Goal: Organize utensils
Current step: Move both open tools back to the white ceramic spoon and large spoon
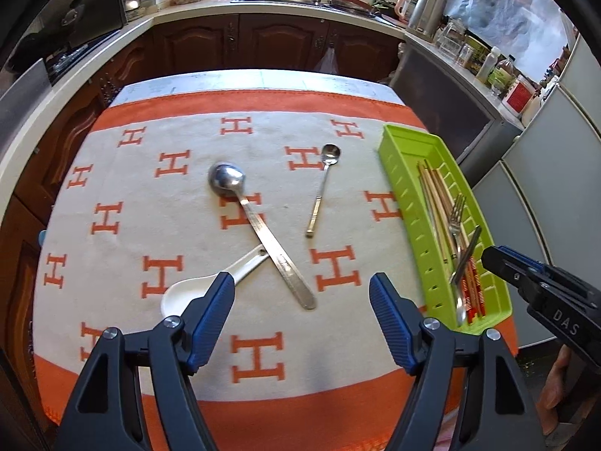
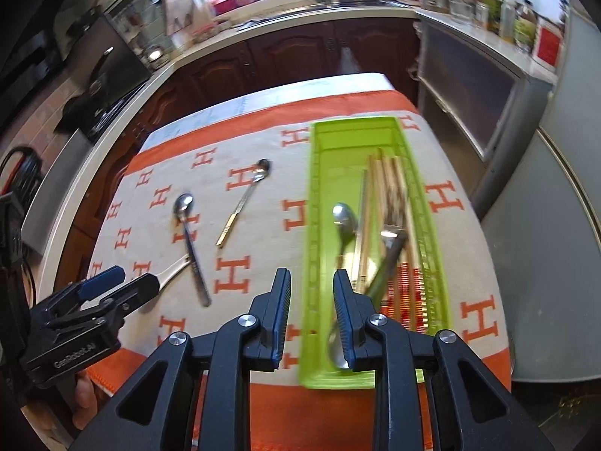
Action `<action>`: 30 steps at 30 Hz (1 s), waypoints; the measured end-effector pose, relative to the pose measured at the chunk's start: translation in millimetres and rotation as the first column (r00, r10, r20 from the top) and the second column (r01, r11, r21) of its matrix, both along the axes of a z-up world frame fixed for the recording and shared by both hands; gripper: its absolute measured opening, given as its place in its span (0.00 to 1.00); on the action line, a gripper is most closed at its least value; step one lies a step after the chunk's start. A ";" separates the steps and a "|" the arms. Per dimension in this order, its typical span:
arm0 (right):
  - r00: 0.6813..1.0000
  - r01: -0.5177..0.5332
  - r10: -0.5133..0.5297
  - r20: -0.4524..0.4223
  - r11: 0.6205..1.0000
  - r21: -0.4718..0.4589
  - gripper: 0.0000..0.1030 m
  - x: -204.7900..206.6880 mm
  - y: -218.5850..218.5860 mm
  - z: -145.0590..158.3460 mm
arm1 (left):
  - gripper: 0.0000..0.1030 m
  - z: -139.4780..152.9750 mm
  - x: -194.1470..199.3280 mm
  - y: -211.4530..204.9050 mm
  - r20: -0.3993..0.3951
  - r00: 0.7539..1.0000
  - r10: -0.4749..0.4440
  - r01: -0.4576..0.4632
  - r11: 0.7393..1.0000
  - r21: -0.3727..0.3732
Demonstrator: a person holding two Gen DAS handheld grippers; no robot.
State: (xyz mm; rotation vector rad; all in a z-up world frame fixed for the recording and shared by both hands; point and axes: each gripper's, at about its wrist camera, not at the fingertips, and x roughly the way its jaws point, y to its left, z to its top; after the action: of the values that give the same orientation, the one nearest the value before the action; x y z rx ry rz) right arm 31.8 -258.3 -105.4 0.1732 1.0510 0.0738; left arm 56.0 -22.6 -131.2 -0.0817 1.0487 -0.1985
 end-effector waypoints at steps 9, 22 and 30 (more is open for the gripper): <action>0.986 -0.150 0.155 -0.059 0.986 0.078 0.28 10.9 69.4 -4.5 | 0.82 9.0 -22.5 47.2 0.089 0.992 0.085 -0.091 0.994 0.062; 0.911 -0.178 0.294 -0.291 0.913 0.366 0.30 32.2 163.4 -81.5 | 0.85 -25.6 -37.2 142.6 0.035 0.954 0.299 -0.301 0.950 0.084; 0.903 -0.028 0.231 -0.363 0.874 0.486 0.30 50.4 175.4 -119.9 | 0.85 -51.2 -39.5 167.7 -0.035 0.946 0.323 -0.322 0.946 0.038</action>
State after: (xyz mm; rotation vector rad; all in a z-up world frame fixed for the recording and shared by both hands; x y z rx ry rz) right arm 82.2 -82.8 -225.3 0.5806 1.4575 0.4388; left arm 16.5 145.1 -182.4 -0.2281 1.0627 0.1178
